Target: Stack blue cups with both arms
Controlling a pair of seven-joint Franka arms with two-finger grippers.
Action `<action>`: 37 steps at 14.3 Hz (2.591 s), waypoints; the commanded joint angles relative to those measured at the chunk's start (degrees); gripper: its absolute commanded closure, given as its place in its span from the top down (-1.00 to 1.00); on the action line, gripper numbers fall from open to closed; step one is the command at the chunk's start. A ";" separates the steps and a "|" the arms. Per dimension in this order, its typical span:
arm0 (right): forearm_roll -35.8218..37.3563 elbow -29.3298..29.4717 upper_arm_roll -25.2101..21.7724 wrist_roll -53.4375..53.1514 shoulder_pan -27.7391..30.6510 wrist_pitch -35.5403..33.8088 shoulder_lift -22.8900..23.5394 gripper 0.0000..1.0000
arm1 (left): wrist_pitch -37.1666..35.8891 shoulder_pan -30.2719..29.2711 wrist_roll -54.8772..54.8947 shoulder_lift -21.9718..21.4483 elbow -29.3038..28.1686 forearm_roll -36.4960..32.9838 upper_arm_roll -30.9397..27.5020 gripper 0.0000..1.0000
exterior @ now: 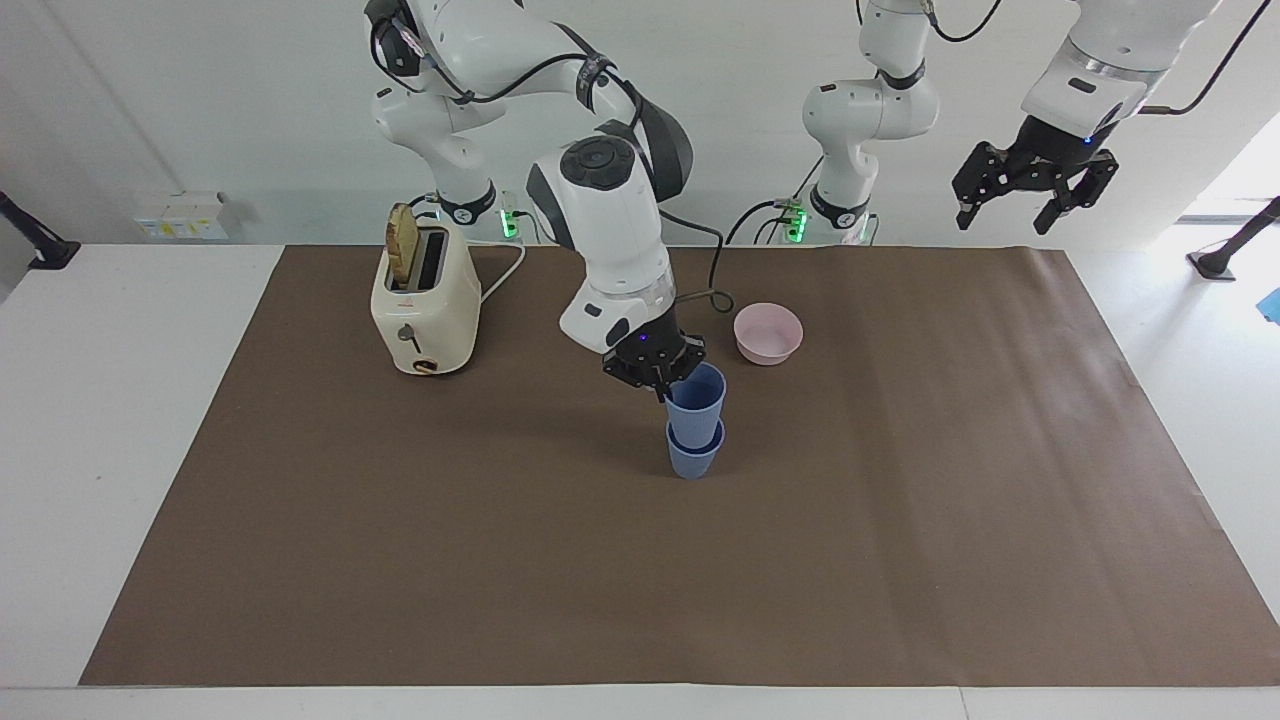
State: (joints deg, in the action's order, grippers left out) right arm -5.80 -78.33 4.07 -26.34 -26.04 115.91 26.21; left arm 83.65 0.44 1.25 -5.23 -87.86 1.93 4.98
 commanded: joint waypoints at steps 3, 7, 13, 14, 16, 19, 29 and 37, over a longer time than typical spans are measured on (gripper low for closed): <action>-1.49 -1.47 0.41 2.44 0.38 1.25 0.07 -1.00 | -0.59 -0.97 0.69 -0.84 -0.47 0.44 0.38 1.00; -1.32 -1.47 0.41 2.44 0.29 1.86 1.03 -1.00 | -0.59 -0.97 0.68 -0.84 -0.47 0.44 0.38 1.00; -1.58 -2.52 0.41 2.44 0.20 4.94 1.65 -0.98 | -0.59 -0.97 0.60 -0.84 -0.38 0.44 0.38 1.00; -1.58 -2.70 0.41 2.44 0.29 4.94 1.65 -0.58 | -0.59 -0.97 0.60 -0.84 -0.38 0.44 0.38 1.00; -1.58 -2.79 0.41 2.44 0.29 4.94 1.65 -0.30 | -0.59 -0.97 0.60 -0.84 -0.38 0.44 0.38 1.00; -1.58 -2.79 0.41 2.44 0.38 4.94 1.65 0.12 | -0.59 -0.97 0.69 -0.84 -0.47 0.44 0.38 1.00; 1.22 -0.50 -0.47 6.48 8.19 -2.95 -1.60 1.00 | -0.59 -0.97 0.60 -0.84 -0.47 0.44 0.38 1.00; 4.82 0.46 -0.47 16.05 18.21 -16.14 -9.24 1.00 | -0.59 -0.97 0.60 -0.84 -0.38 0.44 0.38 1.00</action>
State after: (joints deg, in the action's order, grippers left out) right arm -3.15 -77.73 2.95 -12.70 -9.25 102.35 18.79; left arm 83.63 0.44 1.25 -5.23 -87.86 1.93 4.98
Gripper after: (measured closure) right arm 0.000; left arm 0.000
